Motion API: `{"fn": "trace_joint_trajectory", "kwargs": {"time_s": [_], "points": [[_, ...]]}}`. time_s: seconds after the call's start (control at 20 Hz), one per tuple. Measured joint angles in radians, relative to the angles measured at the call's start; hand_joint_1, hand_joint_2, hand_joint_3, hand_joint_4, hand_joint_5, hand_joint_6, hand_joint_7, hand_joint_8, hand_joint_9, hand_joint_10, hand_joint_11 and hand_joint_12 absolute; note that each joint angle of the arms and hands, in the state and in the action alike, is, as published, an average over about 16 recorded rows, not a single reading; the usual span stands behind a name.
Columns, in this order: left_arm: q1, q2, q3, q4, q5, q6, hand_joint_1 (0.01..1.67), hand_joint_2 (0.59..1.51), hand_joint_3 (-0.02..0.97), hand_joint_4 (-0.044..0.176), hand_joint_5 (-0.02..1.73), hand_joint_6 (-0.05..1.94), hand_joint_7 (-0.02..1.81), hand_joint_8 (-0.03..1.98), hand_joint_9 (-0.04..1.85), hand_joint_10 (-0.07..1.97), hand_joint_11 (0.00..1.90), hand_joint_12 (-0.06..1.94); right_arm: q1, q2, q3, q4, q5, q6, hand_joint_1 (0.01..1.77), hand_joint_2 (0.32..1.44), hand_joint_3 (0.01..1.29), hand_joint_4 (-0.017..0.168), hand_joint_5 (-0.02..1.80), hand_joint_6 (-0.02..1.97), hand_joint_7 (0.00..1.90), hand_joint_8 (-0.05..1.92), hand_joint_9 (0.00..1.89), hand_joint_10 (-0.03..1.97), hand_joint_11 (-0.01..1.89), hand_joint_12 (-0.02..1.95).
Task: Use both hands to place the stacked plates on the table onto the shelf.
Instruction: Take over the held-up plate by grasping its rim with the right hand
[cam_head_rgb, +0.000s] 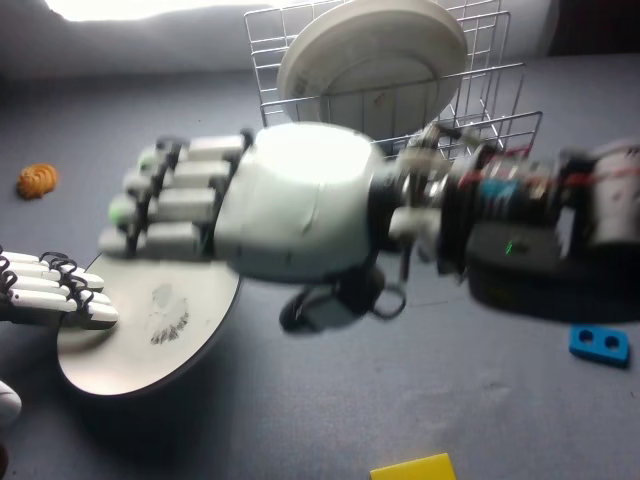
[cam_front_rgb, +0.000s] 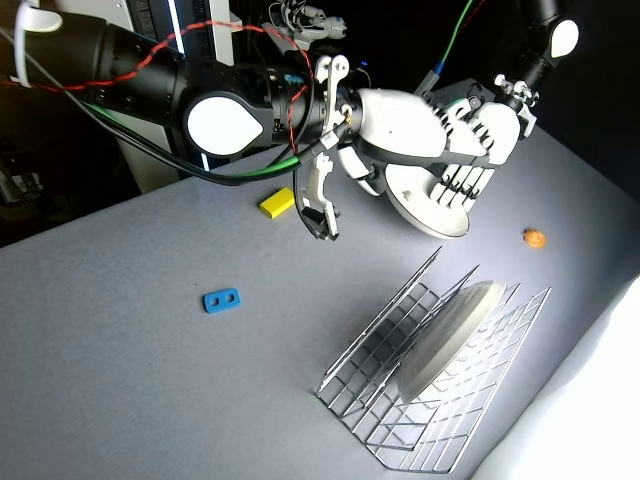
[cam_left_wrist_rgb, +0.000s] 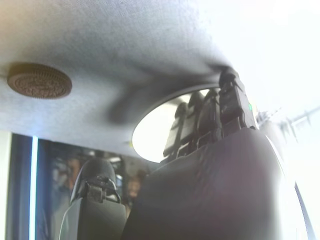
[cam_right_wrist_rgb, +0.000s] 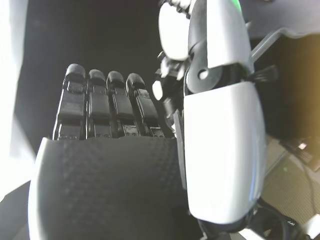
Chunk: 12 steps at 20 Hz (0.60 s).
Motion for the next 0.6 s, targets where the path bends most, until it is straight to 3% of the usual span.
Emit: {"fn": "trace_joint_trajectory", "kwargs": {"time_s": [0.3, 0.6], "points": [[0.020, -0.011, 0.020, -0.033, -0.023, -0.028, 0.02, 1.163, 0.016, -0.003, 0.01, 0.01, 0.02, -0.01, -0.03, -0.06, 0.02, -0.03, -0.052, -0.121, 0.090, 0.011, -0.038, -0.026, 1.28, 0.90, 0.01, 0.003, 0.15, 0.01, 0.10, 0.01, 0.09, 0.01, 0.02, 0.30], [0.021, -0.014, 0.025, -0.036, -0.029, -0.035, 0.02, 1.161, 0.016, -0.003, 0.01, 0.01, 0.02, -0.01, -0.03, -0.06, 0.02, -0.03, -0.072, -0.231, 0.199, 0.014, -0.053, -0.032, 1.25, 0.92, 0.01, 0.002, 0.30, 0.01, 0.28, 0.01, 0.25, 0.03, 0.04, 0.72]]}}
